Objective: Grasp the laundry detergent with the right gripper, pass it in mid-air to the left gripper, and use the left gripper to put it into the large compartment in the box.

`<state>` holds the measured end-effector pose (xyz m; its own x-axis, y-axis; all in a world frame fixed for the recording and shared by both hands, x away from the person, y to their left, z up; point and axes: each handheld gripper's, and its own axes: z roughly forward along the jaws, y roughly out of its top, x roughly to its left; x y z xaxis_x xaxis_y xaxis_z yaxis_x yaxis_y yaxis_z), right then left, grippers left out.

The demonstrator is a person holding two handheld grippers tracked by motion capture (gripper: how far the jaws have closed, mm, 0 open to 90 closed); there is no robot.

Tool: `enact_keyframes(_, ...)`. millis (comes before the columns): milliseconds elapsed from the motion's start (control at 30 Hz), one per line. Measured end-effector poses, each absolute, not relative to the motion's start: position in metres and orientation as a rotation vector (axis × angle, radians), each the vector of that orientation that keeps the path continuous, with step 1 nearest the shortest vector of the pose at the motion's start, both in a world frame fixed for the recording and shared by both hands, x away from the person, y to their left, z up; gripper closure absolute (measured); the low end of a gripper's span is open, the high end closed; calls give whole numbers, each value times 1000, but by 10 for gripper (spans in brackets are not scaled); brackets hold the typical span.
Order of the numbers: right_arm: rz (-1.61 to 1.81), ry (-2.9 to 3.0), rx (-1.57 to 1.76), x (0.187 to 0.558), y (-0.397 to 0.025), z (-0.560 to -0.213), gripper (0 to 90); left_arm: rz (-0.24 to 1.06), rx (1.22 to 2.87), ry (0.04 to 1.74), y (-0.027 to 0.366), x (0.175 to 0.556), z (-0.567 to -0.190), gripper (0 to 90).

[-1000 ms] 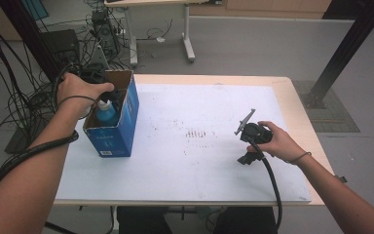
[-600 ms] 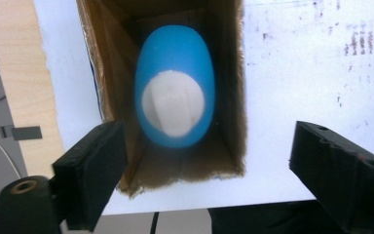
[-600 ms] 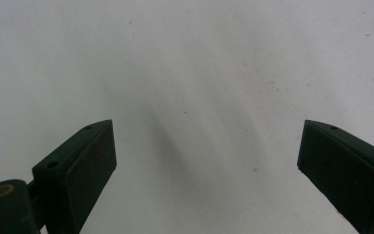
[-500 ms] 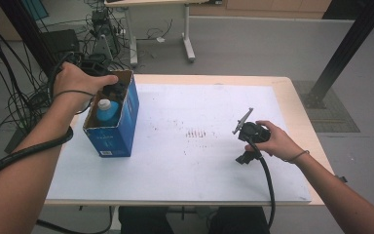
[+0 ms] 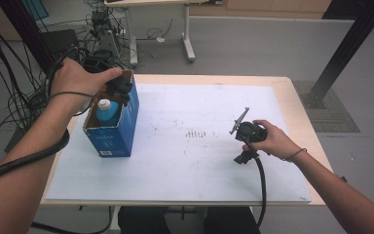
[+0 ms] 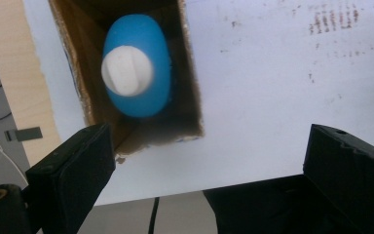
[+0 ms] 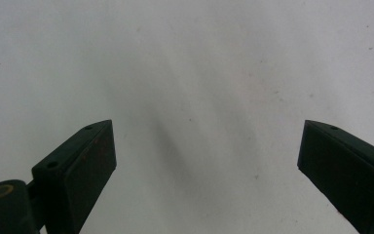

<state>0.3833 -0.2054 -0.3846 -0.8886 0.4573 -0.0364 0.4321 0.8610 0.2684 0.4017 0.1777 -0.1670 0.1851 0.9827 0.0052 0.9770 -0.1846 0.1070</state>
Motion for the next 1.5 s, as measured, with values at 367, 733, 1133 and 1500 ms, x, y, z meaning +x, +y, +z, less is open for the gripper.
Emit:
enact_keyframes(367, 393, 2930, 712, 383, -205, -385, 71, 106, 2488, 1817, 141, 390, -160, 52)
enact_keyframes(733, 372, 2922, 712, 386, -206, -383, 68, 60, 2549, 1712, 109, 388, -178, 79)
enact_keyframes(1133, 372, 2927, 708, 389, -208, -383, 68, -2, 2524, 1674, 79, 389, -210, 74)
enact_keyframes(1500, 367, 2925, 721, 391, -212, -385, 68, -34, 2533, 1669, 66, 385, -246, 76)
